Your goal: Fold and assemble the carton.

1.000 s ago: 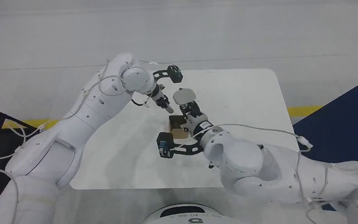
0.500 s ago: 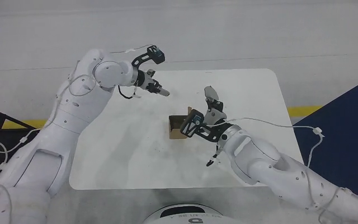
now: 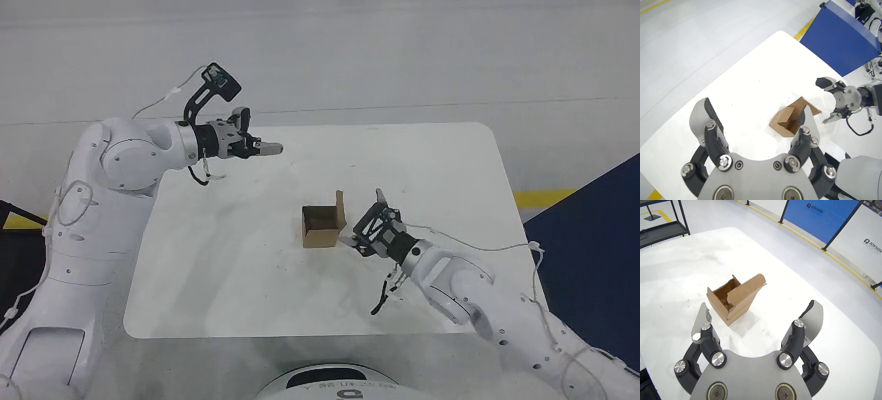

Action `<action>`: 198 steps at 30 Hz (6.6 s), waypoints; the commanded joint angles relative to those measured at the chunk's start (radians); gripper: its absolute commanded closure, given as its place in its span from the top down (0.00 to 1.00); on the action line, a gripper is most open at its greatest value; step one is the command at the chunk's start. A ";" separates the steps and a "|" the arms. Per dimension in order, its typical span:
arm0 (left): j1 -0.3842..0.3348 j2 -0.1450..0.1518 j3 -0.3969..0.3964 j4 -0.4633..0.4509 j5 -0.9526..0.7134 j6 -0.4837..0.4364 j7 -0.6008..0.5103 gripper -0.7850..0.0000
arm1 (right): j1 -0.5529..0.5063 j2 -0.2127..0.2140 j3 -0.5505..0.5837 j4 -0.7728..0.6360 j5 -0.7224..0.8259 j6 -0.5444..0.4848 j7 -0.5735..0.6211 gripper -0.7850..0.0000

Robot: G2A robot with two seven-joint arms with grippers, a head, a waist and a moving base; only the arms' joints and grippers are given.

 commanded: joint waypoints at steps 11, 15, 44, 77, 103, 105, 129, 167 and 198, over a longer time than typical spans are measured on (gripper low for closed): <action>0.032 0.005 -0.023 0.011 -0.047 -0.030 0.039 1.00 | -0.029 -0.015 -0.002 0.032 0.117 -0.043 -0.091 1.00; 0.032 0.005 -0.023 0.011 -0.047 -0.030 0.039 1.00 | -0.036 -0.048 -0.030 0.108 0.213 -0.028 -0.276 1.00; 0.032 0.005 -0.023 0.011 -0.047 -0.030 0.039 1.00 | 0.311 -0.117 0.036 0.463 0.417 -0.819 0.041 0.00; 0.032 0.005 -0.023 0.011 -0.047 -0.030 0.039 1.00 | -0.116 -0.025 0.459 0.153 0.401 -0.574 0.121 1.00; 0.032 0.005 -0.023 0.011 -0.047 -0.030 0.039 1.00 | -0.013 -0.095 0.236 0.234 0.749 -0.161 0.380 0.65; 0.032 0.005 -0.023 0.011 -0.047 -0.030 0.039 1.00 | -0.004 -0.101 0.216 0.233 0.742 -0.138 0.389 0.57; 0.032 0.005 -0.023 0.011 -0.047 -0.030 0.039 1.00 | 0.035 -0.162 0.102 0.044 0.531 0.363 0.373 0.01; -0.463 -0.261 0.700 0.453 -0.084 0.036 -0.275 0.83 | -0.054 -0.212 0.260 0.595 0.773 -0.709 -0.210 0.97; -0.576 -0.468 0.813 0.836 -0.183 -0.150 -0.204 0.00 | -0.124 -0.224 0.378 0.530 0.542 -0.739 -0.349 1.00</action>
